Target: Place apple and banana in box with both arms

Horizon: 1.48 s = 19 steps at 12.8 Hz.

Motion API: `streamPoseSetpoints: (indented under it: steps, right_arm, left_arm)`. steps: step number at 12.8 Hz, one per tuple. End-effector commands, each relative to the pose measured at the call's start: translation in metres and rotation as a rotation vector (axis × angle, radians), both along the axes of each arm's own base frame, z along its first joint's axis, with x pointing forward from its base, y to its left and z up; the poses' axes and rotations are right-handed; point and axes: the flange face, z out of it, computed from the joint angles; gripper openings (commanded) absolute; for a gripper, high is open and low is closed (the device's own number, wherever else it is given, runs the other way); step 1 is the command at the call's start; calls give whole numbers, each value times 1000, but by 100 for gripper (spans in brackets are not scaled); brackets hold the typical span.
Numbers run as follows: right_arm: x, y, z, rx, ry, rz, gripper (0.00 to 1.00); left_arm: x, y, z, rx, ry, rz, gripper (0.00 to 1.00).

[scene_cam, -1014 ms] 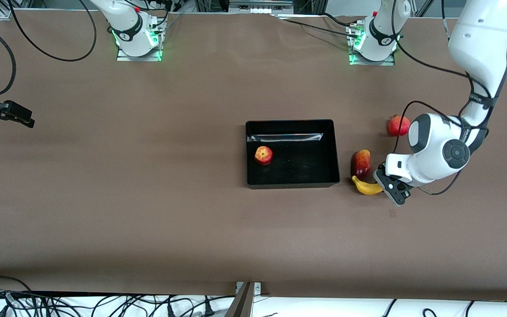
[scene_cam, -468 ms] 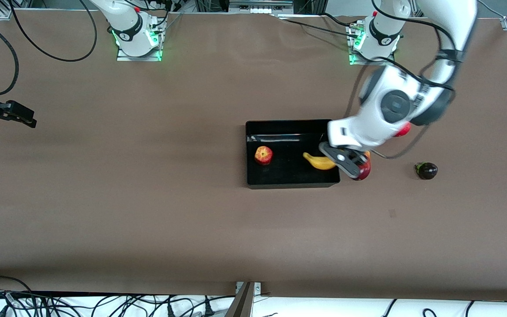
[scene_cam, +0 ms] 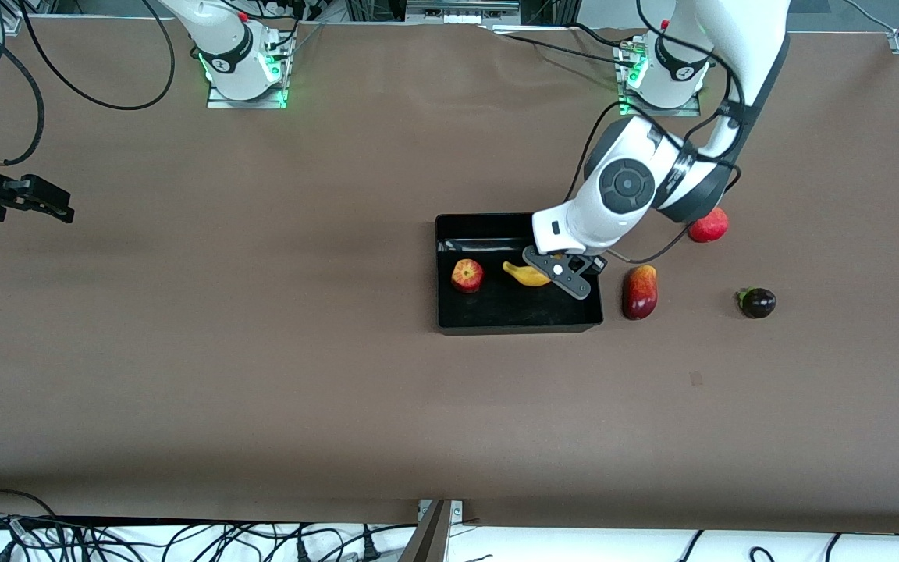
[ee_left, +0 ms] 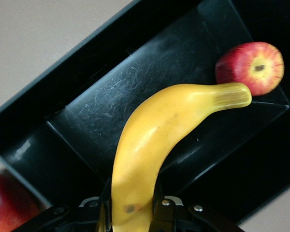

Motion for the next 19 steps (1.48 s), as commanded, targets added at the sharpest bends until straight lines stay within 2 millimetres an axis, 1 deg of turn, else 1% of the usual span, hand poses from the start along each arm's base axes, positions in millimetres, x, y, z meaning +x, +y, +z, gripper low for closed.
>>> streamPoseSetpoints:
  steps: [1, 4, 5, 6, 7, 8, 9, 10, 11, 13, 14, 16, 17, 18, 19]
  right_arm:
    - [-3, -1, 7, 2, 14, -8, 100]
    - [-3, -1, 7, 2, 16, -8, 100]
    - [-3, -1, 7, 2, 16, -8, 100]
    - [-3, -1, 7, 2, 16, -8, 100]
    - [-3, -1, 7, 2, 16, -8, 100]
    - [-3, -1, 7, 2, 16, -8, 100]
    - [-3, -1, 7, 2, 16, -8, 100]
    - [-4, -1, 7, 2, 16, -10, 100]
    - [-4, -1, 7, 2, 16, -10, 100]
    - [-3, -2, 6, 2, 16, -11, 100]
    - [-3, -2, 6, 2, 16, -11, 100]
    - [-3, -2, 6, 2, 16, -11, 100]
    - [-3, -2, 6, 2, 17, -11, 100]
    - [-3, -2, 6, 2, 16, -11, 100]
    - [-3, -3, 6, 2, 16, -13, 100]
  left_arm:
    - [8, -2, -17, -18, -26, 13, 0]
    - [7, -3, -44, -19, -6, 17, 0]
    - [8, -1, -52, -17, -3, 18, 0]
    - [8, 0, -53, -13, -4, 13, 0]
    - [8, 0, -57, -3, -6, 0, 4]
    - [8, 0, -59, 8, -10, -8, 81]
    - [9, 3, -56, 11, -14, -17, 100]
    - [11, 5, -45, 12, -24, -15, 100]
    - [12, 6, -33, 9, -39, -10, 100]
    - [12, 13, 6, 20, -36, 7, 100]
    - [15, 25, 33, 26, -51, 21, 100]
    - [24, 61, 98, 22, -119, 80, 100]
    - [20, 80, 132, 39, -121, 105, 100]
    - [14, 106, 163, 61, -115, 142, 100]
    - [5, 137, 198, 84, -112, 188, 100]
